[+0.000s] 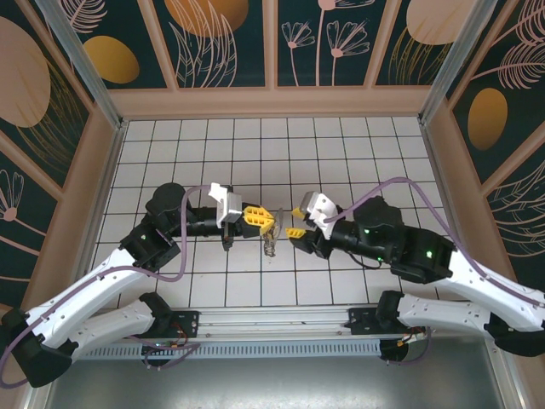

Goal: Put the keys on the keyring

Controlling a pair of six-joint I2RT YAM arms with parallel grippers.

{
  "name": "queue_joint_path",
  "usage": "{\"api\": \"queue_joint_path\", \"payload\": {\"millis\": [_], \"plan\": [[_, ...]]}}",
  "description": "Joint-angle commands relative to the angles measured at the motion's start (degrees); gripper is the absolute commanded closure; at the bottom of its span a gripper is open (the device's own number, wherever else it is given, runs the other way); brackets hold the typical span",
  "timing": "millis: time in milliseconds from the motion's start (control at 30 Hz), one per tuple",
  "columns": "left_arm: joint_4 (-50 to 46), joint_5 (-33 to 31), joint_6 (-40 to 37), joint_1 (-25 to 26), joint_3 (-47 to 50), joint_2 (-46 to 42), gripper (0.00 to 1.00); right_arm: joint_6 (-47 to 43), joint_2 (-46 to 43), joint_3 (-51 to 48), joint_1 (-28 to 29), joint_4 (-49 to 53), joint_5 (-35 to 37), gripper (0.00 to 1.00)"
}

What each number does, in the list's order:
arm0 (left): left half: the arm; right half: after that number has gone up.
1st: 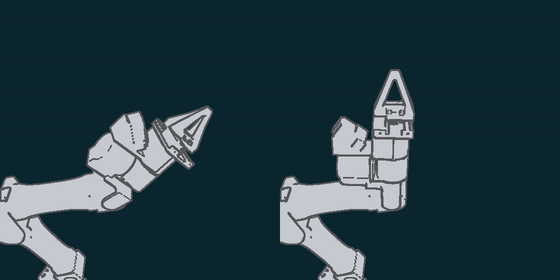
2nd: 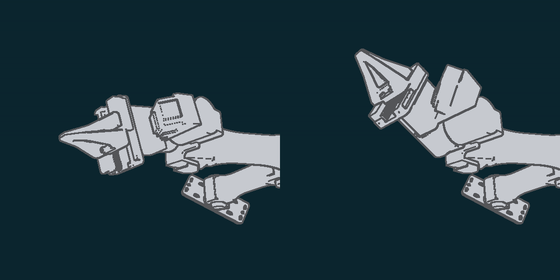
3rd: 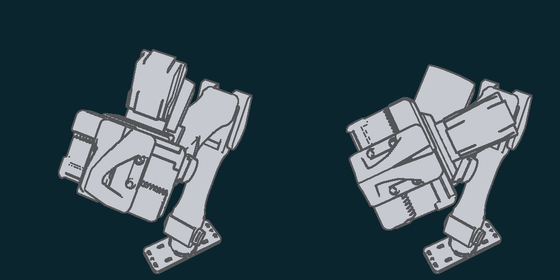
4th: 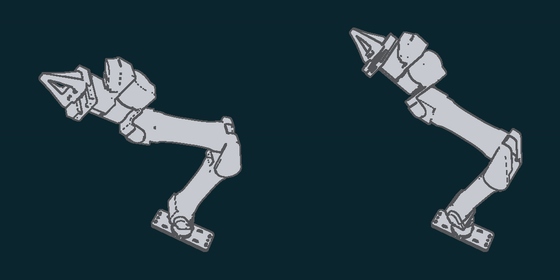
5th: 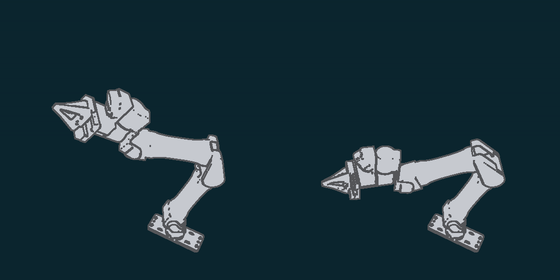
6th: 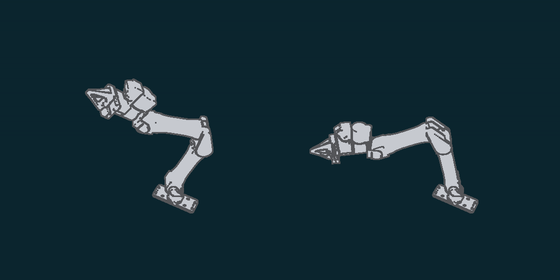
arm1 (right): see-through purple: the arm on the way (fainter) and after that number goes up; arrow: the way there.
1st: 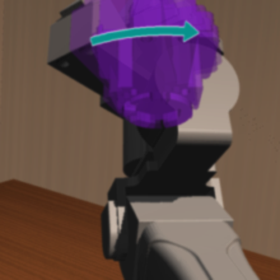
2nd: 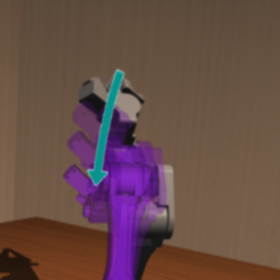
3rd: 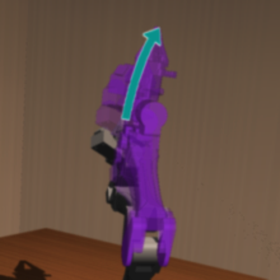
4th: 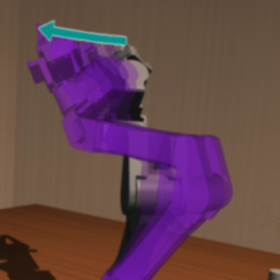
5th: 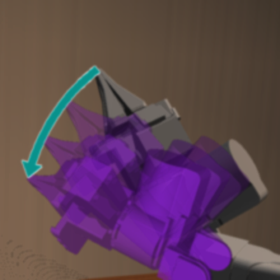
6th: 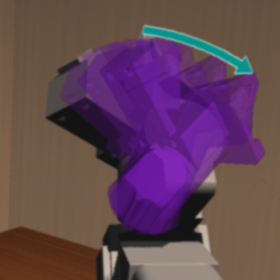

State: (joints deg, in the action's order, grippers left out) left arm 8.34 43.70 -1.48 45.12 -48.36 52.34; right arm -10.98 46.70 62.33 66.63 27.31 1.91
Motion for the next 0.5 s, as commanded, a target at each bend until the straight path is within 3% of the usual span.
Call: {"api": "queue_joint_path", "payload": {"millis": [0,200,467], "plan": [[-2.7,-2.1,-3.5,0.1,-2.3,0.1,1.00,6.6,0.2,3.3,-0.6,-2.7,4.0,0.58],[-5.4,-6.5,-6.8,0.1,-3.2,0.6,1.00,14.0,5.2,7.0,-1.3,-3.8,-3.0,0.58],[-5.4,-7.0,-7.3,0.1,-2.8,0.0,1.00,17.2,8.3,5.2,-1.8,-1.1,-4.7,0.62]]}}
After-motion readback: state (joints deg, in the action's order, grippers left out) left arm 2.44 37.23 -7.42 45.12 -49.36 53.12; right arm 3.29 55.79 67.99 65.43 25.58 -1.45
